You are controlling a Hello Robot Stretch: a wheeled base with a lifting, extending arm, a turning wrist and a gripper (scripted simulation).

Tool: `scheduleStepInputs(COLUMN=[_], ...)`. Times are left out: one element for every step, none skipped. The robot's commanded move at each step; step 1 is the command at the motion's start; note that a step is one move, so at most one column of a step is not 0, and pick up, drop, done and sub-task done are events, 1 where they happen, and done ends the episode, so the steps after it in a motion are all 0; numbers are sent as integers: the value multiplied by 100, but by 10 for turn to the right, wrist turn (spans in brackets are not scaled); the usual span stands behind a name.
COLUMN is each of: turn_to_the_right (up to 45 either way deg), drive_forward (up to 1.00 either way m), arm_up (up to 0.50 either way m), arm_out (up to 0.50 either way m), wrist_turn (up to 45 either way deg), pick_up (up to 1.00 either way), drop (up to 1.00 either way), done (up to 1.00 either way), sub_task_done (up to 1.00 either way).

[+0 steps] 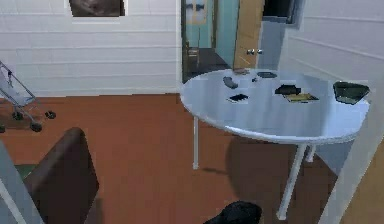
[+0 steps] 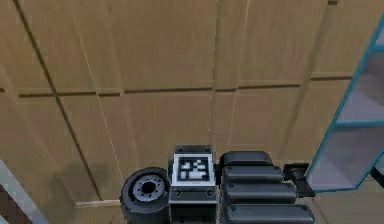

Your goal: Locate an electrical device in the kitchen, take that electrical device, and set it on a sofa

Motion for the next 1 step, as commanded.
scheduleStepInputs(turn_to_the_right=[0], drive_forward=[30], arm_up=[0], arm_out=[0], wrist_turn=[0], pick_up=[0], drop=[0], done=[0], sub_task_done=[0])
